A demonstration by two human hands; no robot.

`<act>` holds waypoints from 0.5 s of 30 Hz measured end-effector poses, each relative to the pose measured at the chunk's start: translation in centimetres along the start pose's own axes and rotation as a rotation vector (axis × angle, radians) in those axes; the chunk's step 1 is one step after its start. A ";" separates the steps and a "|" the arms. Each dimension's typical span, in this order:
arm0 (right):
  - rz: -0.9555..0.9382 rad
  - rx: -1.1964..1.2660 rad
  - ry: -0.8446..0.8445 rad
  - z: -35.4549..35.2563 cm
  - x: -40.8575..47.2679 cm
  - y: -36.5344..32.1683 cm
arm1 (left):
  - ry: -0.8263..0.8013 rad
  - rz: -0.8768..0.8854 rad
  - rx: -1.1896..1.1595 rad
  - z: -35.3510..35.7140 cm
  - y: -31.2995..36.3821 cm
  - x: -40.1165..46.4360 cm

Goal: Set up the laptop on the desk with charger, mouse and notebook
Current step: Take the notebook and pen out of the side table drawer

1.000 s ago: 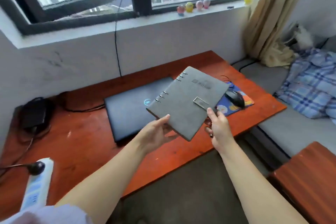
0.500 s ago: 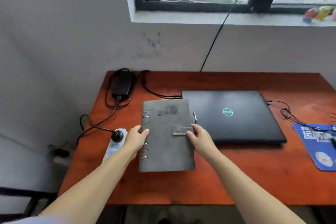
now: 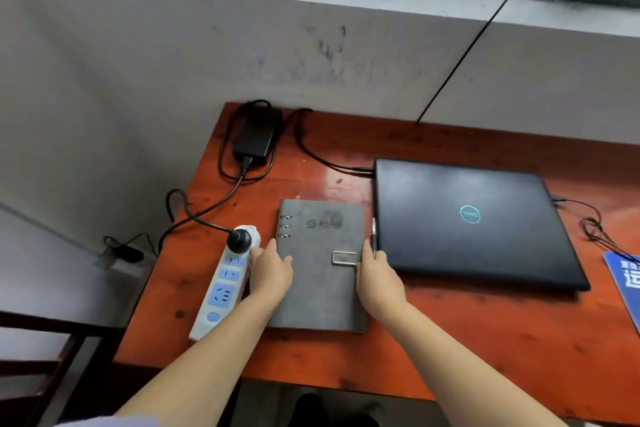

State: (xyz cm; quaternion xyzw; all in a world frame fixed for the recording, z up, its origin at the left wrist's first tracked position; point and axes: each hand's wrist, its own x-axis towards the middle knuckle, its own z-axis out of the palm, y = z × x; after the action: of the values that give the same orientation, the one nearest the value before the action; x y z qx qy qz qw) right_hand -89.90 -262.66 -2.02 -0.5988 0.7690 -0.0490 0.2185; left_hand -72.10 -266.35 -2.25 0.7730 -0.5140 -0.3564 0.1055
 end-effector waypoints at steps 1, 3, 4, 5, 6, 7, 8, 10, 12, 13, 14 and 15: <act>0.013 -0.033 0.017 -0.2 0.0 0.1 | 0.002 0.007 0.026 0.1 0.0 -0.1; 0.018 -0.046 0.092 -1.3 0.0 -0.1 | -0.015 0.032 0.071 -0.6 -0.2 0.3; 0.003 -0.030 0.130 -2.0 0.0 0.0 | -0.038 0.034 0.082 -0.6 -0.2 0.4; -0.033 -0.005 0.163 -2.6 0.0 -0.2 | -0.056 0.034 0.086 -0.6 -0.2 0.6; -0.089 0.007 0.176 -3.0 0.1 -0.7 | -0.070 0.036 0.086 -0.8 -0.3 0.7; -0.154 -0.005 0.169 -3.2 0.2 -1.5 | -0.078 0.039 0.090 -0.8 -0.3 0.7; -0.217 -0.040 0.144 -3.0 0.3 -2.6 | -0.085 0.042 0.096 -0.8 -0.3 0.6; -0.289 -0.151 0.057 -1.6 0.7 -5.1 | -0.107 0.042 0.105 -0.8 -0.5 0.4; -0.268 -0.273 -0.045 0.3 1.0 -7.1 | -0.137 0.043 0.100 -1.0 -0.7 0.4; -0.249 -0.326 -0.076 1.3 1.0 -7.8 | -0.150 0.051 0.104 -1.1 -0.9 0.4; -0.239 -0.376 -0.097 2.1 1.0 -8.2 | -0.161 0.059 0.116 -1.2 -1.1 0.5; -0.245 -0.412 -0.103 2.9 1.0 -8.3 | -0.165 0.065 0.128 -1.3 -1.3 0.5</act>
State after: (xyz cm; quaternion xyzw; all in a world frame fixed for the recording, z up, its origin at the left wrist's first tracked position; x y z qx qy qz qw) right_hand -81.51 -265.39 -2.12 -0.7211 0.6723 0.1135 0.1232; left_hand -70.23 -266.47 -2.22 0.7289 -0.5676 -0.3819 0.0248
